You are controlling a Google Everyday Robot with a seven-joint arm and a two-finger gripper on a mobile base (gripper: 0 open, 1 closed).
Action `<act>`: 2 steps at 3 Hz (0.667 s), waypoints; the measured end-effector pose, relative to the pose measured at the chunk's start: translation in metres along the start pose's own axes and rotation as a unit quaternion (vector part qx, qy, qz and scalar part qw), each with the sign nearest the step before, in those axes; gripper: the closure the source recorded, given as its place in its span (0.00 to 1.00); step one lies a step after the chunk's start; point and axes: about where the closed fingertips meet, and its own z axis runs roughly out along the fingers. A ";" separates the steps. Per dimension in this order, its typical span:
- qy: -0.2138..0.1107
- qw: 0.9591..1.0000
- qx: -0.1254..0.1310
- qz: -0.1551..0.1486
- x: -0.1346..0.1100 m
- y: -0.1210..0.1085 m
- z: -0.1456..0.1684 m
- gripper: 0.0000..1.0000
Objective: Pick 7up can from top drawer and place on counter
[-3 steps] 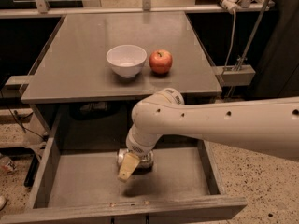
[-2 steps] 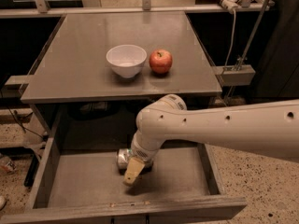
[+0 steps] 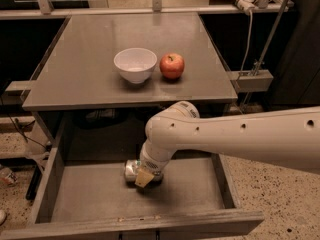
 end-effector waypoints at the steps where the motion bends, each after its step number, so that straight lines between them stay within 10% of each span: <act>1: 0.000 1.000 0.000 0.000 0.000 0.000 0.000 0.66; 2: -0.007 1.000 -0.002 0.010 -0.006 0.003 -0.016 0.89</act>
Offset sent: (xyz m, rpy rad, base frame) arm -0.0054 0.0023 0.0387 0.0393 0.0160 -0.0450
